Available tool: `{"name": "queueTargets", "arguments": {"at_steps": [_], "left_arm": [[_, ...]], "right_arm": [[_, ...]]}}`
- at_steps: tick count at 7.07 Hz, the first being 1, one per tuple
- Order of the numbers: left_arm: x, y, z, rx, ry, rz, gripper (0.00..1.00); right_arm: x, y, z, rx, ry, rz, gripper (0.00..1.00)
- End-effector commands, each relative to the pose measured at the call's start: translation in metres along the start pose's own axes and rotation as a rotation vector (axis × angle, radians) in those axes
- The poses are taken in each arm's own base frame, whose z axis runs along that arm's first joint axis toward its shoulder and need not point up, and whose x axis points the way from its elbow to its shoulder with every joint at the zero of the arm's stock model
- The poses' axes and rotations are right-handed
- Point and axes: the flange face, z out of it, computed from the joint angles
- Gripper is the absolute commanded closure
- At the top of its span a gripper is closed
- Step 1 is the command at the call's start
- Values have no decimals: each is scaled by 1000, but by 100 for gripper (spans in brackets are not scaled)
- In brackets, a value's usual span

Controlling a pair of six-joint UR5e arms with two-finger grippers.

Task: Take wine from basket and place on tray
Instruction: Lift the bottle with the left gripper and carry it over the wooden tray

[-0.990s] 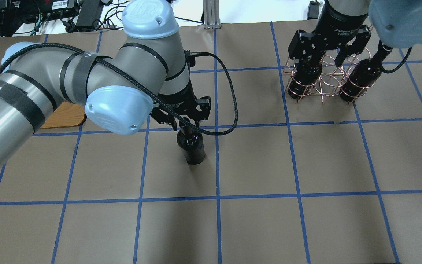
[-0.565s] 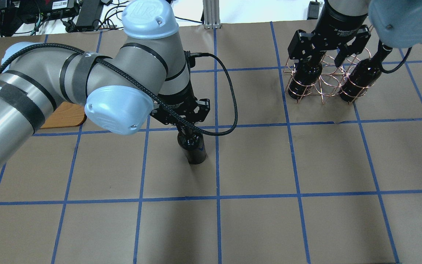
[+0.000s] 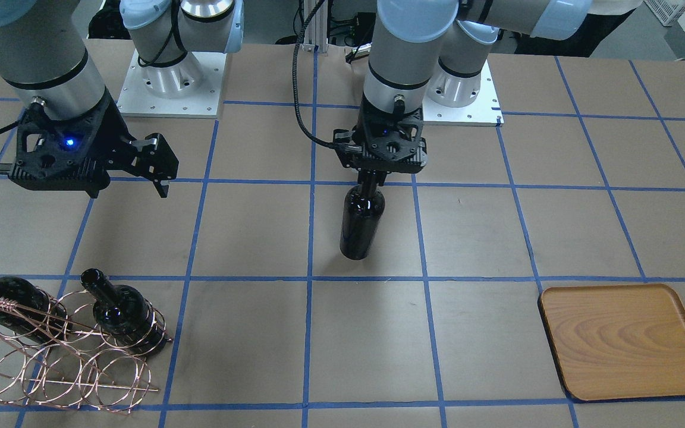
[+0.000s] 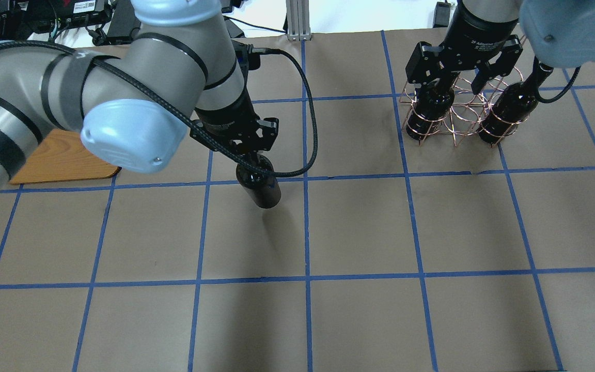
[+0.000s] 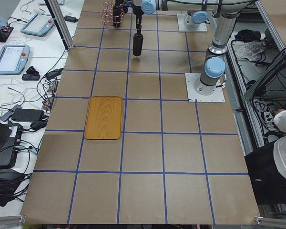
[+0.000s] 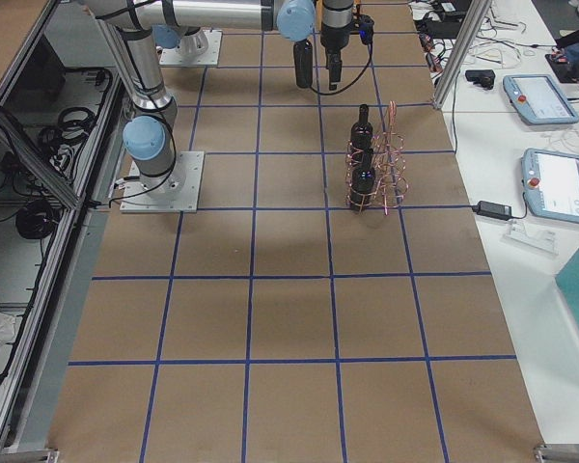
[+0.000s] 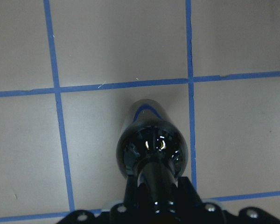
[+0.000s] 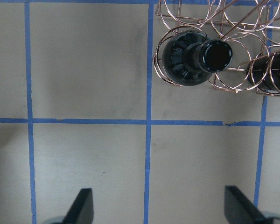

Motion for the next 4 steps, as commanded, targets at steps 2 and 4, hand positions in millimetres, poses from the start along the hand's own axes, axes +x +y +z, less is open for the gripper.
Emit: {"name": "queueTargets", "arguments": {"at_steps": [2,4], "left_arm": [[-124,-49,-53,3,8,11,95],[-260,-73,-71,23,16,7,95]], "right_arm": [[1,-1,-1,6,6,0,0],[0,-1,-1,8,3,-3,0]]}}
